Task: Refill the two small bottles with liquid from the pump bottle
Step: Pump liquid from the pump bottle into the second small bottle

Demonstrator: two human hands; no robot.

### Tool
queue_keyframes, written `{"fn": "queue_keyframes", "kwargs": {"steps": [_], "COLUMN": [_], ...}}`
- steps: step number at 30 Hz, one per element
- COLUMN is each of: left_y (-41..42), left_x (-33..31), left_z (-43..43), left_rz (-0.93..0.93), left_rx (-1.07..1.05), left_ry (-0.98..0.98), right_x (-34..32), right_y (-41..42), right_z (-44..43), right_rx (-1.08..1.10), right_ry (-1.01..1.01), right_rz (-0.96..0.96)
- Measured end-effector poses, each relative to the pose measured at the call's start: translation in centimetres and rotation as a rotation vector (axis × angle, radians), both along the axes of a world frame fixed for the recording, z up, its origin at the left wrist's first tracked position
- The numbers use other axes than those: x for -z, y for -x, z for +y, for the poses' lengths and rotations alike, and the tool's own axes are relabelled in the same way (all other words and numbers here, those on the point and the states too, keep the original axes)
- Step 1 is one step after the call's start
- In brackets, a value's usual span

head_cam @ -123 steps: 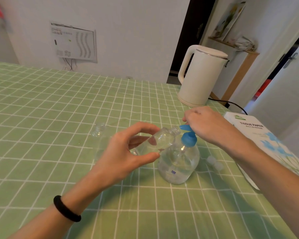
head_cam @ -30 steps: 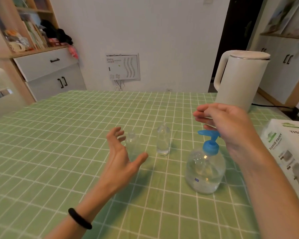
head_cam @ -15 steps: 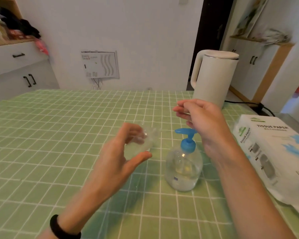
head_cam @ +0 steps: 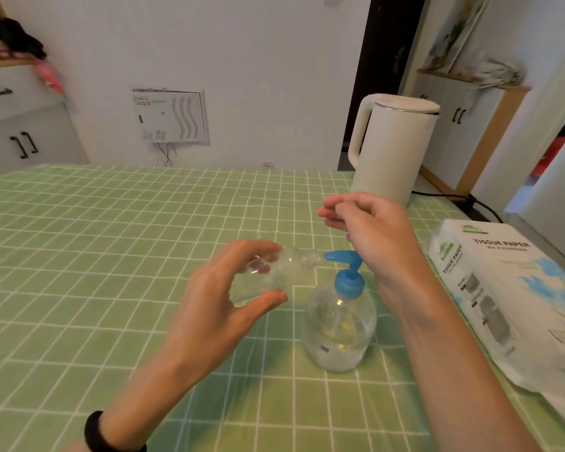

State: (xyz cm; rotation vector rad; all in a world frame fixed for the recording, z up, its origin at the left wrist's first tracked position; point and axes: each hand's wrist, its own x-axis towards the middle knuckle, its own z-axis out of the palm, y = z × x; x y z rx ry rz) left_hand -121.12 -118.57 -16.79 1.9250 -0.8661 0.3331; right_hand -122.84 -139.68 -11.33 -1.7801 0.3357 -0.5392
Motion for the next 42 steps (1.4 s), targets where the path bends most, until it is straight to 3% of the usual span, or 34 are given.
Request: {"fn": "queue_keyframes", "kwargs": {"steps": [8, 15, 22, 37, 42], "left_y": [-0.2, 0.0, -0.8, -2.4, -2.3], "left_x": [-0.5, 0.5, 1.2, 2.5, 2.7], "left_z": [-0.9, -0.7, -0.2, 0.5, 0.7], "left_rz": [-0.008, 0.127, -0.031, -0.194, -0.196], "left_rx": [0.046, 0.173, 0.282, 0.24, 0.237], "left_ry": [0.022, 0.108, 0.006, -0.017, -0.017], "right_x": [0.2, 0.1, -0.9, 0.5, 0.4], "right_y": [0.0, 0.2, 0.6, -0.1, 0.2], "right_z": [-0.2, -0.1, 0.1, 0.8, 0.7], "right_rx": [-0.017, -0.051, -0.078, -0.115, -0.112], "right_ry": [0.193, 0.192, 0.138, 0.191, 0.184], "right_rz": [0.078, 0.12, 0.064, 0.324, 0.33]}}
